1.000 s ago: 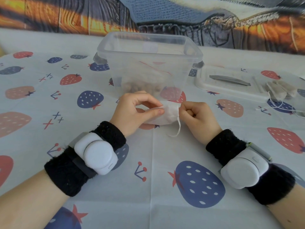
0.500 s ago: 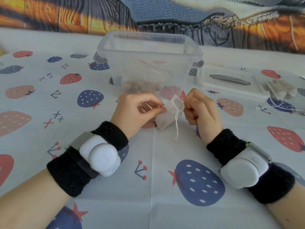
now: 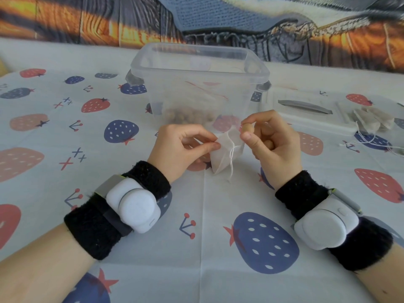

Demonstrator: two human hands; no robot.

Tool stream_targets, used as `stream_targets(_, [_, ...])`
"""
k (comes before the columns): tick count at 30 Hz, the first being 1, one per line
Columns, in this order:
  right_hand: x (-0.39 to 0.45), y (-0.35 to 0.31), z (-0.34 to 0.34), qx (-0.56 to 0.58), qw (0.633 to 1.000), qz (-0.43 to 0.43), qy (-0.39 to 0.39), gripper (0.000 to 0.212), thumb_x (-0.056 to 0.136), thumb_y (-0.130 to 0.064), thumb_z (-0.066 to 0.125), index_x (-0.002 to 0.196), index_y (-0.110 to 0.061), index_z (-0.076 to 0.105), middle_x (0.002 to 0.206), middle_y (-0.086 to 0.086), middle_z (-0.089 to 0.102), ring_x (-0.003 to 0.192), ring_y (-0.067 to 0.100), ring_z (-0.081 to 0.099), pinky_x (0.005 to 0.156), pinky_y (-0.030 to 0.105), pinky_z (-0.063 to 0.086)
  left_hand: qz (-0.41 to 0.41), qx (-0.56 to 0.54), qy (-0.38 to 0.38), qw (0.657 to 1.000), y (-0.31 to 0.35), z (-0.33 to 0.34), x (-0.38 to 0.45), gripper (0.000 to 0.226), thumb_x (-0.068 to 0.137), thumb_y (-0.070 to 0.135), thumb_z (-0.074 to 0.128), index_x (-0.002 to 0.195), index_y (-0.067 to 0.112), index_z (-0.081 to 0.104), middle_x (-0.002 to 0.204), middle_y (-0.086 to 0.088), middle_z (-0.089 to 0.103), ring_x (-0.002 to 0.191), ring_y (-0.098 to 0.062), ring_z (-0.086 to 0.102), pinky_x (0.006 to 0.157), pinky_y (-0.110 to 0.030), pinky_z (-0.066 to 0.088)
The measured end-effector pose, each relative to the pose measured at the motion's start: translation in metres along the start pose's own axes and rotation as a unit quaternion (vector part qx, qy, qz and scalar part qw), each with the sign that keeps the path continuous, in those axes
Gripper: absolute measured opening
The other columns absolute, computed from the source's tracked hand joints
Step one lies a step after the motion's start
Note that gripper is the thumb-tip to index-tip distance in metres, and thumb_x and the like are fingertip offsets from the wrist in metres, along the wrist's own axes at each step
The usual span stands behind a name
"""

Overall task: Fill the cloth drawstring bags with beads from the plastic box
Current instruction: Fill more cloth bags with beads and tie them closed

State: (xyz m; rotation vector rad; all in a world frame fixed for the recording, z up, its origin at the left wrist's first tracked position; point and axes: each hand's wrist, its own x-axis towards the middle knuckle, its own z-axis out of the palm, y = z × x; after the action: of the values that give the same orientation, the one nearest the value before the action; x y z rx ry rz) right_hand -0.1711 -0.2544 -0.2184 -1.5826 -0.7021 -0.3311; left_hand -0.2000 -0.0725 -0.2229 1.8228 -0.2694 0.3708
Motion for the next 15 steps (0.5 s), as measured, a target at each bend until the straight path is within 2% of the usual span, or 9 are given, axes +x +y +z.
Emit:
stream_targets(3, [-0.001,0.000,0.000,-0.054,0.998,-0.001,-0.031,0.012,0.080,-0.026,0.065,0.091,-0.023,0.063,0.061,0.022,0.049,0.049,0.006,0.026,0.047,0.013,0.026,0.027,0.036,0.000,0.999,-0.002,-0.001,0.001,0.015,0.074,0.008,0.077,0.074,0.022,0.071,0.068,0.007,0.070,0.054,-0.008,0.062,0.051,-0.023,0.052])
stream_targets(4, [-0.001,0.000,0.000,-0.063,0.997,0.005,-0.037,0.013,0.080,-0.025,0.066,0.092,-0.024,0.065,0.060,0.023,0.045,0.050,0.005,0.026,0.048,0.012,0.025,0.036,0.048,-0.001,0.998,-0.002,-0.001,0.001,0.016,0.074,0.009,0.078,0.075,0.024,0.070,0.066,0.012,0.068,0.055,-0.005,0.061,0.052,-0.023,0.052])
stream_targets(8, [0.000,-0.001,0.001,-0.078,0.996,0.037,-0.022,0.020,0.084,-0.021,0.061,0.101,-0.029,0.064,0.054,-0.011,0.031,0.046,0.004,0.025,0.047,0.013,0.026,0.055,0.072,0.004,0.996,-0.003,-0.002,0.002,0.019,0.074,0.011,0.077,0.073,0.027,0.069,0.064,0.023,0.065,0.055,0.000,0.058,0.054,-0.021,0.052])
stream_targets(10, [0.002,-0.002,0.000,-0.006,0.993,0.116,-0.006,0.023,0.083,-0.018,0.051,0.102,-0.024,0.064,0.054,-0.013,0.033,0.045,0.008,0.024,0.041,0.017,0.024,0.060,0.075,0.006,0.995,-0.004,-0.002,0.002,0.017,0.074,0.012,0.077,0.072,0.027,0.069,0.066,0.023,0.065,0.056,0.000,0.058,0.055,-0.021,0.052])
stream_targets(11, [0.004,0.000,-0.002,0.045,0.984,0.175,0.011,0.027,0.080,-0.013,0.045,0.099,-0.019,0.063,0.055,-0.007,0.034,0.044,0.010,0.023,0.040,0.017,0.020,0.059,0.075,0.007,0.995,-0.004,-0.002,0.002,0.017,0.074,0.012,0.077,0.072,0.026,0.069,0.066,0.022,0.065,0.056,0.000,0.058,0.054,-0.021,0.051])
stream_targets(13, [0.010,0.004,-0.006,0.139,0.944,0.295,0.054,0.027,0.078,-0.006,0.037,0.094,-0.011,0.058,0.061,0.003,0.034,0.041,0.011,0.022,0.041,0.014,0.015,0.059,0.077,0.010,0.995,-0.005,-0.002,0.002,0.018,0.075,0.011,0.077,0.072,0.026,0.069,0.065,0.022,0.065,0.055,-0.001,0.057,0.054,-0.020,0.050])
stream_targets(15, [0.015,0.010,-0.012,0.219,0.893,0.383,0.088,0.028,0.084,0.002,0.026,0.091,-0.007,0.051,0.065,0.005,0.036,0.037,0.009,0.025,0.036,0.013,0.015,0.060,0.078,0.009,0.995,-0.006,-0.002,0.002,0.017,0.075,0.010,0.077,0.072,0.026,0.069,0.065,0.023,0.064,0.055,-0.001,0.057,0.054,-0.020,0.049])
